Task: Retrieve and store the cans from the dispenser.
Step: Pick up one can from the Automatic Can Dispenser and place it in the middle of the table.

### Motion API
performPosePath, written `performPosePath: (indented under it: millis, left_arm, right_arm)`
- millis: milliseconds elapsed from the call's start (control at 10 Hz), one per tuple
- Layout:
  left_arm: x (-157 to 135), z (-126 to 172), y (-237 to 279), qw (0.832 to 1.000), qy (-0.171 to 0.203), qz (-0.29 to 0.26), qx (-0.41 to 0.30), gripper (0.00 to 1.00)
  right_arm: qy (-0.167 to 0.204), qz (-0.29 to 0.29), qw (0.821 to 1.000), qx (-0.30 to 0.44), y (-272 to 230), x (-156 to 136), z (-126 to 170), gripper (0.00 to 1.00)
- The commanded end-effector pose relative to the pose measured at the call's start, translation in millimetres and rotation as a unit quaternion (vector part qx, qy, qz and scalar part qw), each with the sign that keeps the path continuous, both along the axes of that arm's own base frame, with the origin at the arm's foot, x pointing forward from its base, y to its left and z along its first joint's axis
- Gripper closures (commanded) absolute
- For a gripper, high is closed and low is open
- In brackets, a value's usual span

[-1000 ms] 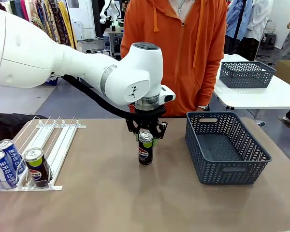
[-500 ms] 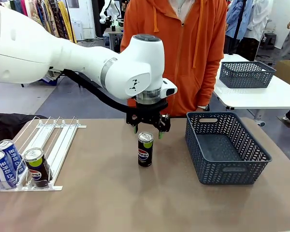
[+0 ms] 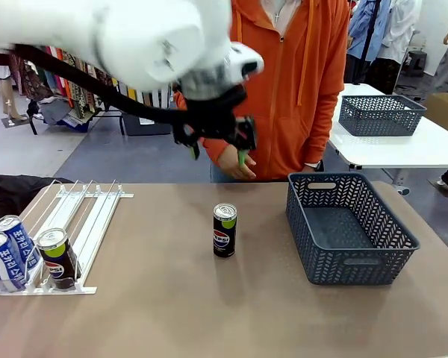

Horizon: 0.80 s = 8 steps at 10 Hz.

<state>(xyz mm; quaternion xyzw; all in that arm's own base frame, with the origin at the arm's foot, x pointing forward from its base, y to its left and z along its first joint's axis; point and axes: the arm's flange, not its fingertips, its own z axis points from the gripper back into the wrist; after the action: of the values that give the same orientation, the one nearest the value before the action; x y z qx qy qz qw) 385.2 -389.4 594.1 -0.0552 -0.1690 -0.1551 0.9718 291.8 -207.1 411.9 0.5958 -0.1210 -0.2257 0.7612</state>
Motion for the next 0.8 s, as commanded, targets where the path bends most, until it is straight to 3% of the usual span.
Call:
performPosePath:
  millis: [0, 200, 300, 500, 700]
  left_arm:
    - [-34, 26, 85, 0.998, 0.017, -0.026, -0.063, 0.0]
    - [-38, 46, 182, 0.982, 0.049, -0.043, -0.177, 0.0]
    - [-41, 46, 240, 0.962, 0.072, -0.052, -0.258, 0.0]
    - [-56, 30, 329, 0.913, 0.062, -0.033, -0.401, 0.0]
    - [-74, -2, 397, 0.847, 0.039, 0.016, -0.53, 0.0]
  right_arm:
    - [0.003, 0.003, 1.0, 0.0, -3, -1, 5, 0.0]
    - [0.003, 0.003, 1.0, 0.0, -3, -1, 5, 0.0]
    - [0.003, 0.003, 1.0, 0.0, -3, -1, 5, 0.0]
    - [0.003, 0.003, 1.0, 0.0, -3, -1, 5, 0.0]
    - [0.003, 0.003, 1.0, 0.0, -3, -1, 5, 0.0]
